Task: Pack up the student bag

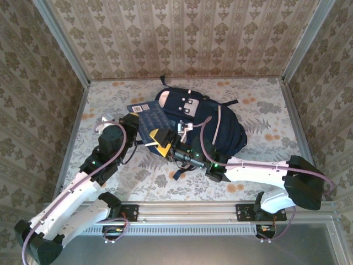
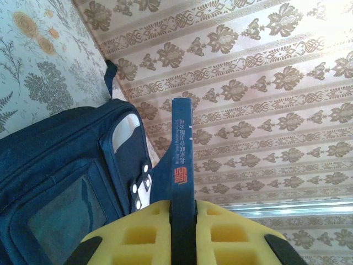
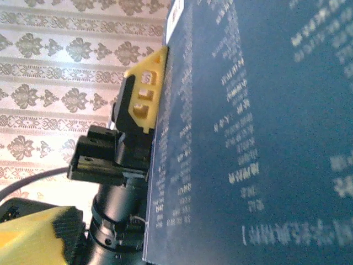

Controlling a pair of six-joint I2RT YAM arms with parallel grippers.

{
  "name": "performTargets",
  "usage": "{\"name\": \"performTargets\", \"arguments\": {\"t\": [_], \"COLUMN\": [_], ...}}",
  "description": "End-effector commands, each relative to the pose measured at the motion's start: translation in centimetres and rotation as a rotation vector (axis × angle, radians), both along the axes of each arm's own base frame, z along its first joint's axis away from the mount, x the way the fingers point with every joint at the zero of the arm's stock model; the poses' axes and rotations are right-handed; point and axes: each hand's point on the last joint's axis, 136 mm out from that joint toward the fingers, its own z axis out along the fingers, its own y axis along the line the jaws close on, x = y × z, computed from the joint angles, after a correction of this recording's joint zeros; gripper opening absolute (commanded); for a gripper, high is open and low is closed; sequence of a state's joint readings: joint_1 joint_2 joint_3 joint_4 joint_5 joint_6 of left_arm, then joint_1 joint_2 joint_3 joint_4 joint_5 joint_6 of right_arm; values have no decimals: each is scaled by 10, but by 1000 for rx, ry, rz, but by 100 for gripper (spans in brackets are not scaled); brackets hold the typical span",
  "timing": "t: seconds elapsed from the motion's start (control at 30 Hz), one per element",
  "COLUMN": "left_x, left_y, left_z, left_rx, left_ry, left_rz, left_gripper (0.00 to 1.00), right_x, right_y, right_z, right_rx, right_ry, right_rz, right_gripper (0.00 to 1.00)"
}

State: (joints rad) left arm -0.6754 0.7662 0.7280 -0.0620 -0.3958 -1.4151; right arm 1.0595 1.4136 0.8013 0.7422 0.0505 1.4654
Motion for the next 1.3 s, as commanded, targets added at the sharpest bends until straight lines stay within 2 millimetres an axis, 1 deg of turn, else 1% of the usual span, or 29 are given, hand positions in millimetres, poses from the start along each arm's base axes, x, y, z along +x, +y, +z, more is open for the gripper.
{"name": "performTargets", "arguments": {"t": [0.0, 0.1, 0.13, 0.17, 0.23, 0.3, 0.4, 0.5, 0.63, 0.67, 0.73, 0.77, 0.8, 0.83, 0.87, 0.93, 0.97, 1.03, 1.1, 1.13, 1.17, 1.2, 1.23, 1.27], "left_x": [-1, -5, -6, -7, -11, -13, -16, -19, -21, -21, -22, -23, -23, -23, -23, -21, -19, -12, -3, 2, 6, 10, 15, 19], "left_y": [5, 3, 2, 1, -2, -9, -16, -20, -25, -26, -27, -28, -29, -30, -33, -42, -48, -64, -82, -94, -108, -125, -141, -154], "left_z": [29, 24, 22, 20, 16, 10, 5, 2, -2, -2, -1, 1, 5, 8, 8, 10, 10, 8, 4, -1, 0, -6, -7, -15], "left_rx": [-84, -67, -63, -57, -43, -27, 1, 26, 60, 73, 146, 189, 241, 304, 358, 464, 513, 604, 654, 672, 682, 698, 709, 726], "left_ry": [-63, -55, -53, -51, -46, -37, -29, -27, -14, -14, -25, -35, -56, -78, -94, -124, -137, -147, -141, -121, -135, -132, -128, -103], "left_rz": [50, 43, 39, 39, 36, 27, 21, 22, 19, 11, -10, -23, -42, -66, -96, -174, -219, -337, -455, -521, -588, -670, -735, -785], "left_gripper": [0, 0, 0, 0, 0, 0, 0, 0, 0, 8, 44, 55, 63, 68, 71, 73, 74, 75, 75, 75, 75, 75, 75, 74], "right_x": [14, 21, 21, 23, 26, 30, 33, 37, 39, 40, 43, 43, 45, 45, 45, 45, 45, 44, 39, 34, 29, 24, 17, 10], "right_y": [-10, -20, -27, -32, -39, -43, -44, -48, -62, -67, -81, -90, -103, -118, -131, -161, -172, -197, -225, -241, -256, -276, -296, -313], "right_z": [31, 31, 38, 38, 40, 39, 39, 34, 24, 22, 18, 17, 12, 7, 5, -2, -4, -8, -13, -15, -17, -18, -19, -17], "right_rx": [97, 76, 76, 60, 21, 9, 10, -24, -80, -98, -142, -175, -227, -286, -332, -396, -410, -465, -548, -595, -638, -684, -734, -769], "right_ry": [-48, -67, -78, -82, -90, -82, -80, -65, -51, -46, -47, -53, -46, -40, -48, -50, -57, -73, -77, -79, -79, -72, -58, -52], "right_rz": [-100, -150, -172, -191, -224, -244, -251, -271, -316, -324, -340, -349, -368, -390, -406, -432, -432, -426, -451, -478, -510, -565, -619, -671], "right_gripper": [85, 69, 66, 65, 56, 48, 42, 23, 3, 0, 0, 0, 0, 0, 0, 0, 0, 0, 0, 0, 0, 0, 0, 0]}}
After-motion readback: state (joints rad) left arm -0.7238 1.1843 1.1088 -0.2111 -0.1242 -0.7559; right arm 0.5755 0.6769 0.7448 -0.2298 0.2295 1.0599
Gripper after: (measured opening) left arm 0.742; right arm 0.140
